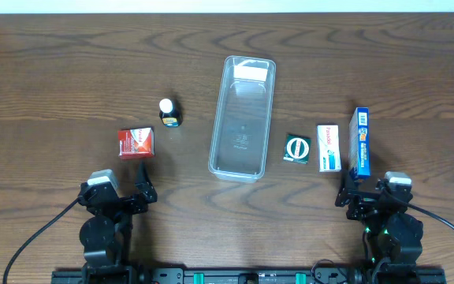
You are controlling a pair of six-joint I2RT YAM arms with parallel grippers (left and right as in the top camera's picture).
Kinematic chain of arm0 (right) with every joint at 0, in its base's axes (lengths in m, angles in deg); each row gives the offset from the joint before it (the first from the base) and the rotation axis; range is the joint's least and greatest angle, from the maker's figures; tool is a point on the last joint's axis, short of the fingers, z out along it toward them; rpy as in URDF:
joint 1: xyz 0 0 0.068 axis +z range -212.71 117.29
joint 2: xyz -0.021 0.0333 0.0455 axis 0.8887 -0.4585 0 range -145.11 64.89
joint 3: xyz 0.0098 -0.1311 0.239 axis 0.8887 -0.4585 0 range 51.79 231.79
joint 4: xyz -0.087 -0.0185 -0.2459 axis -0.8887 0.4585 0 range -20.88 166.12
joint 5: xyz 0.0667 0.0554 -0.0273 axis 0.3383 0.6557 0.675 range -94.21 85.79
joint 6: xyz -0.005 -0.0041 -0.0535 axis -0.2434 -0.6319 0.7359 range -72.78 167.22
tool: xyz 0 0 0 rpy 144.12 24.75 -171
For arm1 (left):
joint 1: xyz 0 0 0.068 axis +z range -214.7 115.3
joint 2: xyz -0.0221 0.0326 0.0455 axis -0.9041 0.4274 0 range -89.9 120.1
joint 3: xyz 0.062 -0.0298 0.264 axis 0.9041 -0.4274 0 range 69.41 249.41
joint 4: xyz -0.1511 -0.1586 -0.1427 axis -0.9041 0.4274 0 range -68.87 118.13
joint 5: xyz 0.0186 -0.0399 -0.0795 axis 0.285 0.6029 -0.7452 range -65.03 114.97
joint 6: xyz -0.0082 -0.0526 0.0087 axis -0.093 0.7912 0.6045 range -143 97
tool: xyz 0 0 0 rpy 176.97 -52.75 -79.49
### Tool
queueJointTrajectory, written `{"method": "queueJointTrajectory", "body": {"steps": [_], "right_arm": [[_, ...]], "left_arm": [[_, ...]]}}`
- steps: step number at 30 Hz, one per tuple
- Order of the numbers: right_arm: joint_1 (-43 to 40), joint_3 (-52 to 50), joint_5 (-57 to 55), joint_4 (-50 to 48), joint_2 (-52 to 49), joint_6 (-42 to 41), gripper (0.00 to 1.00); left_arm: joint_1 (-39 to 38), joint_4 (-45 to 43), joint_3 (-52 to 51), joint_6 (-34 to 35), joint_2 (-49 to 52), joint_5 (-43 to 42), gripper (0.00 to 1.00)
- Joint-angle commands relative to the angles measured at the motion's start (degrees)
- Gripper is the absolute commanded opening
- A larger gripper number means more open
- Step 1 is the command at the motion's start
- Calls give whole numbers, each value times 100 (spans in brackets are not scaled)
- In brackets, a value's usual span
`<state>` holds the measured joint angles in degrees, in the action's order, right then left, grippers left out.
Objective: Pack container
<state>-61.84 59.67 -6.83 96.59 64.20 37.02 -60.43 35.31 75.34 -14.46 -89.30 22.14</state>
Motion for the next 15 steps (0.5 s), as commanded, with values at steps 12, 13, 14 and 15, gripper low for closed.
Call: {"method": "queueJointTrajectory", "body": {"steps": [12,13,14,15], "right_arm": [[-7,-17,-59,-4,20,63,99],[-7,-17,-59,-2,20,63,99],[-4,-17,-52,-2,20,61,99],[-4,-17,-7,-4,20,57,99]], "left_arm": [[-33,79,-129,-81,7,-42,98],[-33,79,-129,-81,7,-42,98],[-33,79,-129,-81,7,-42,98],[-33,76,-129,-81,7,-42,98]]}}
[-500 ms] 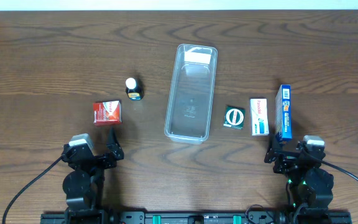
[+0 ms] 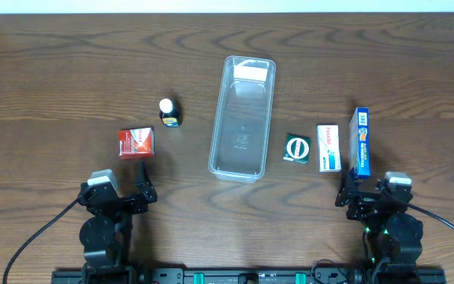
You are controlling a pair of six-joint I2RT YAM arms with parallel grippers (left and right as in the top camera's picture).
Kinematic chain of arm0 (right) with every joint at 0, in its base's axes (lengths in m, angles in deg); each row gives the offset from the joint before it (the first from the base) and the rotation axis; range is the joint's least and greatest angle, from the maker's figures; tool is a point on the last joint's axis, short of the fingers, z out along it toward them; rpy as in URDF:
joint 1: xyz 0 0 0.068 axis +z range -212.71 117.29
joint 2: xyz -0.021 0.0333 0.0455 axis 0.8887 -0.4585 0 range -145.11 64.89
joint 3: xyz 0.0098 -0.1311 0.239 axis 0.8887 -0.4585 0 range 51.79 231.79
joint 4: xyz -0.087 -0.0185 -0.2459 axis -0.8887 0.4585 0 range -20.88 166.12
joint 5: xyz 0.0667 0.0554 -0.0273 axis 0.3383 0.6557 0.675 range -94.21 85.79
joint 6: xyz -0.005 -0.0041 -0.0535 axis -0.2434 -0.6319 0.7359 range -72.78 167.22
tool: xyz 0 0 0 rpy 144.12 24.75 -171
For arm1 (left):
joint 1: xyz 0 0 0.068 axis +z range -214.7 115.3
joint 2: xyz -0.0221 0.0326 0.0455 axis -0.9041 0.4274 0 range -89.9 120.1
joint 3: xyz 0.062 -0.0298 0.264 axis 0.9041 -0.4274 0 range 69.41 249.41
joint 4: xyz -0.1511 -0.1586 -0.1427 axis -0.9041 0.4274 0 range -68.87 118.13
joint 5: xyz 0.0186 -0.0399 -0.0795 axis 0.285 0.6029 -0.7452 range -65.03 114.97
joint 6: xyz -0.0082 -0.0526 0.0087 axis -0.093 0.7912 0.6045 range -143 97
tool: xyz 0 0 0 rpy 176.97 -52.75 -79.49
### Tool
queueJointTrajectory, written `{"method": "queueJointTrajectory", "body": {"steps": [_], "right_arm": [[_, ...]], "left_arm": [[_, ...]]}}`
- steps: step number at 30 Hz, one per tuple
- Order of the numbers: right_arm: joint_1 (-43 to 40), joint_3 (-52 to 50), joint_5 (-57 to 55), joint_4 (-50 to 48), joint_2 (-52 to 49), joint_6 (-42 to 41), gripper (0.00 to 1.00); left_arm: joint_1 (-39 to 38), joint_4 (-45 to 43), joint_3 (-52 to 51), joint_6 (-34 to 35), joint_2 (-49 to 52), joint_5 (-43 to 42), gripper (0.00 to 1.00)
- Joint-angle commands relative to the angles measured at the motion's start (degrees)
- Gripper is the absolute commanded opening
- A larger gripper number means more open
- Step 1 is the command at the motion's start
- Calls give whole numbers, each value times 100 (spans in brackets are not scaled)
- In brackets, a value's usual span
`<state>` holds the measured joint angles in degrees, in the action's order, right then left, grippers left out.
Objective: Pack container
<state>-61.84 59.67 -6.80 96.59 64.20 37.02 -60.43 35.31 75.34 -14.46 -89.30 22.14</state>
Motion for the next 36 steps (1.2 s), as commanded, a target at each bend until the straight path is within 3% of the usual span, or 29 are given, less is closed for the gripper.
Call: {"method": "queueJointTrajectory", "body": {"steps": [1,10,15,22,26,29,33,36], "right_arm": [[-4,-17,70,-39,20,52,99],[-9,664,883,-848,-463,-52,99],[-13,2166,824,-361,-2321,140,99],[-219,5248,754,1668,-5849,450,99],[-258,6546,896,2734,-7294,514,99],[-260,6800,839,2824,-8021,529,99],[-332,6798,535,2815,-8846,168,86],[-396,6798,365,2903,-9228,-74,83]], "left_arm": [[-33,76,-129,-81,7,-42,98],[-33,79,-129,-81,7,-42,98],[-33,79,-129,-81,7,-42,98],[-33,76,-129,-81,7,-42,98],[-33,79,-129,-81,7,-42,98],[-33,76,-129,-81,7,-42,98],[-33,79,-129,-81,7,-42,98],[-33,79,-129,-81,7,-42,98]]}}
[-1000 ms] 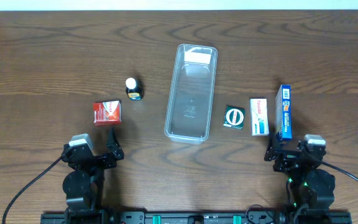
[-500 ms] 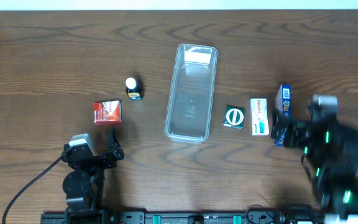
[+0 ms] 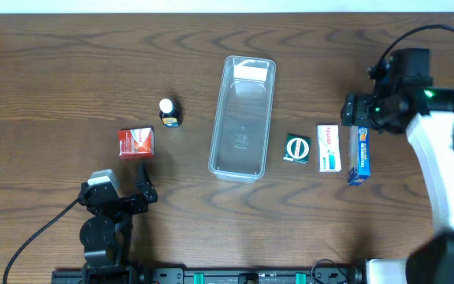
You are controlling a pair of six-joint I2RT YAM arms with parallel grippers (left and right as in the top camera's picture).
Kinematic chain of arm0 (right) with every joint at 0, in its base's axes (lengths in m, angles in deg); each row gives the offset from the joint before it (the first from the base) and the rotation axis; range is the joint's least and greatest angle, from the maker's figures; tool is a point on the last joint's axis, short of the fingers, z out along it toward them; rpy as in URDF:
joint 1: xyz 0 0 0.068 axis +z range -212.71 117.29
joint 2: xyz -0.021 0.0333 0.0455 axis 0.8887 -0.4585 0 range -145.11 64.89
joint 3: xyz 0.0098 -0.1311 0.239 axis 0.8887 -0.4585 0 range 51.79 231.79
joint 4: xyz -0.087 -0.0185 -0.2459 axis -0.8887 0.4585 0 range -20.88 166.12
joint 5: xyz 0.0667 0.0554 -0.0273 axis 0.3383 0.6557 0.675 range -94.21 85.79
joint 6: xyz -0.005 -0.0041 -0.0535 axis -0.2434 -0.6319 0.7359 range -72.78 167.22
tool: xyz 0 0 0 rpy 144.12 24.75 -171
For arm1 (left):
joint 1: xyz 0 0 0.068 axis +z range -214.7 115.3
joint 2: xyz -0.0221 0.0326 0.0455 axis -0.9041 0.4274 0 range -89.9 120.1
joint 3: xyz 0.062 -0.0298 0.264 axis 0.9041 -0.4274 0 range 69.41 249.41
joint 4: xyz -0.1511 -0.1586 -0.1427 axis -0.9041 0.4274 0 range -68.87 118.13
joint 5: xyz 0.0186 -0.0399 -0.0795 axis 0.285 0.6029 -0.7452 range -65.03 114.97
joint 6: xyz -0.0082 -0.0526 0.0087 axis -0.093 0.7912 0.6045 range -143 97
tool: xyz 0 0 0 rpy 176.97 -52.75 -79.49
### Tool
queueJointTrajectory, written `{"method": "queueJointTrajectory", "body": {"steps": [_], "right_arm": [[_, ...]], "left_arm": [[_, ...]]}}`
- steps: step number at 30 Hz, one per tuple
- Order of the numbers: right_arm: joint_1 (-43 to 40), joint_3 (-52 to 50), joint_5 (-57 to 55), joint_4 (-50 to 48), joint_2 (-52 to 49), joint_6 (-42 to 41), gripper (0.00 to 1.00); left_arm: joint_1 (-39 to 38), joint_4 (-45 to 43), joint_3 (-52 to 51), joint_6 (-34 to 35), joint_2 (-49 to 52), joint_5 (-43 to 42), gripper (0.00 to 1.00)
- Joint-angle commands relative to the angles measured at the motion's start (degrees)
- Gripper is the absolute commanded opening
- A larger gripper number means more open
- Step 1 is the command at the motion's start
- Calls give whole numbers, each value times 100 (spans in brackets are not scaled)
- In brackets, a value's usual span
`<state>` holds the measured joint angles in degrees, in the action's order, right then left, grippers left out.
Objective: Pack container
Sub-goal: 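Reach the right gripper to the blue box and grasp it, then carry the blue box left and lower it into the clear container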
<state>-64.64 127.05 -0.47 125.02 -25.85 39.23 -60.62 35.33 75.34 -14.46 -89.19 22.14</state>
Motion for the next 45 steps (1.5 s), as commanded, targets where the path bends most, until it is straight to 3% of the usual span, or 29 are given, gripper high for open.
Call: {"method": "queueJointTrajectory", "body": {"steps": [1,9,16,26,30,34,39,45], "right_arm": [[-133,59,-273,92,-310,-315,82],[-149,-105,-485,306,-597,-313,76],[-149,-647,-483,-74,-599,-313,51],[-144,-514,-472,-83,-527,-409,13],[-138,-42,-33,35,-232,-420,9],[-92,509,1099,39,205,-455,6],[337,813,2146,-511,643,-1266,4],[1519,796,1751,-1322,518,-2291,4]], "left_arm": [[-13,76,-129,-81,-4,-42,98],[-13,76,-129,-81,-4,-42,98],[-13,74,-129,-81,-4,-42,98],[-13,74,-129,-81,-4,-42,98],[-13,74,-129,-81,-4,-42,98],[-13,76,-129,-81,-4,-42,98],[-13,74,-129,-81,-4,-42,98],[-13,74,-129,-81,-4,-42,98]]}}
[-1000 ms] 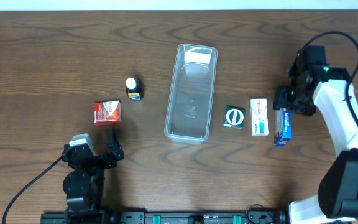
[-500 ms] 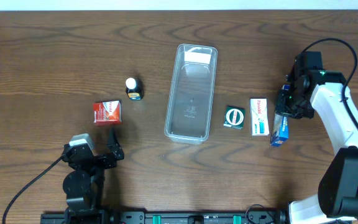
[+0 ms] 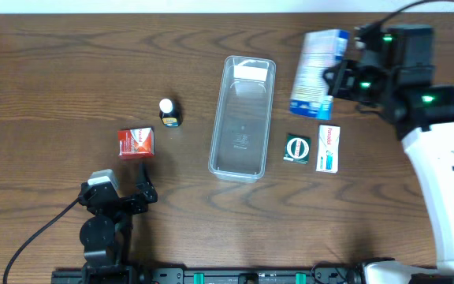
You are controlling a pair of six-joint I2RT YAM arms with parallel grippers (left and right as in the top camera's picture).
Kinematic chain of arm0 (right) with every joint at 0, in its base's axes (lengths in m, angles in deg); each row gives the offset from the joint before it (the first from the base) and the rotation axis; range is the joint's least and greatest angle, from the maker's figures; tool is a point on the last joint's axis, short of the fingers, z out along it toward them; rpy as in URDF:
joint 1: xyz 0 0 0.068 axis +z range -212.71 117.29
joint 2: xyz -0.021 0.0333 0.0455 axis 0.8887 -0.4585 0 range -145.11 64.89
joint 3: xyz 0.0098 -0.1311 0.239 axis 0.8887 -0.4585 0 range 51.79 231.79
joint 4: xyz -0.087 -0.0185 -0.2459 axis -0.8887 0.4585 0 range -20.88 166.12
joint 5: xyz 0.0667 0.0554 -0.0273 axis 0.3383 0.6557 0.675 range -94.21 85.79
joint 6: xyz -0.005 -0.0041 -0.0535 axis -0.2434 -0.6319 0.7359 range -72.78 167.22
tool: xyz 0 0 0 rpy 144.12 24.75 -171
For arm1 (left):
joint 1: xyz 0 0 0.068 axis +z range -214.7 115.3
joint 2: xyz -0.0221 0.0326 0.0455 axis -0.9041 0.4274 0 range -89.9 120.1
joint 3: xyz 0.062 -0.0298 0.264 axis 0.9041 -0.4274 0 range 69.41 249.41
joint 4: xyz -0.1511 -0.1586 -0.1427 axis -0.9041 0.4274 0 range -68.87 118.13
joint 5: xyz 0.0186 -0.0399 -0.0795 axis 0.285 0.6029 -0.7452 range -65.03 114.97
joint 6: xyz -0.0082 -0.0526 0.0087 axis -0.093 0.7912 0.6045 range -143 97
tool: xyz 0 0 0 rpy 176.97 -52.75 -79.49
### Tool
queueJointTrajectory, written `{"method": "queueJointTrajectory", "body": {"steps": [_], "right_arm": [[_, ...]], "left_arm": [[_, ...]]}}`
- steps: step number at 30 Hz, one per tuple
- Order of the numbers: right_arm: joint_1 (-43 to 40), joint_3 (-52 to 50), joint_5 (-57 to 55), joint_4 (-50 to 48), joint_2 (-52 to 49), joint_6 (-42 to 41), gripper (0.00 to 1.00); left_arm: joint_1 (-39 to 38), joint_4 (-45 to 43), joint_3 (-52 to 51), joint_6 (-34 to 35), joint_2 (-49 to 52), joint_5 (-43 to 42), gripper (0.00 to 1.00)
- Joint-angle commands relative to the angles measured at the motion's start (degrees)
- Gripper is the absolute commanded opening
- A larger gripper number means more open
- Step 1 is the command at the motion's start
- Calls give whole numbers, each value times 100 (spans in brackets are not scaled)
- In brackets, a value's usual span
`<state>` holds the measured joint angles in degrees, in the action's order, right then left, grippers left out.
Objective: Pack container
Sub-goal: 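Carry the blue box left and lower it into the clear container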
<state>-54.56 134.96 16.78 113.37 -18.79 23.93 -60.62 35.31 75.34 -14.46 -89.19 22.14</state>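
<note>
A clear oblong container [image 3: 243,118] lies in the middle of the table. My right gripper [image 3: 339,79] is shut on a blue and white box [image 3: 318,72], holding it in the air just right of the container's far end. A green round-labelled packet [image 3: 297,148] and a white box [image 3: 329,147] lie right of the container. Left of it are a small white-capped bottle [image 3: 168,112] and a red box [image 3: 135,143]. My left gripper [image 3: 144,191] rests at the front left, below the red box, its jaws too small to read.
A white patch [image 3: 249,72] shows at the container's far end, either a label or an item. The right arm [image 3: 440,173] stretches along the right side of the table. Cables trail at the front edge.
The blue box was lying right of the white box with my right gripper at its far end. Now it is off the table, held up and to the left near the container's far end.
Both arms sat parked at the front edge, with the blue box on the table at the far right. Then my right arm had reached out to the box's far end. Now that gripper holds the box aloft beside the container. The left arm has stayed parked.
</note>
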Motion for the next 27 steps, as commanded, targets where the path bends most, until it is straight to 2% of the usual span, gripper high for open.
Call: {"method": "queueJointTrajectory", "body": {"steps": [1,8,21,26,27], "right_arm": [[710,4,-157,-282,-269,-898,4],[1661,4,-1263,-1049,-1174,-1582,7],[1792,4,-774,-2299,-2656,-2087,10],[1792,-4,-573,-2411,-2830,-2129,15],[1792,-4,-573,-2411,-2844,-2124,19]], "left_arm": [[-13,79,-129,-81,-4,-42,98],[-13,76,-129,-81,-4,-42,98],[-13,76,-129,-81,-4,-42,98],[-13,76,-129,-81,-4,-42,98],[-13,76,-129,-81,-4,-42,98]]}}
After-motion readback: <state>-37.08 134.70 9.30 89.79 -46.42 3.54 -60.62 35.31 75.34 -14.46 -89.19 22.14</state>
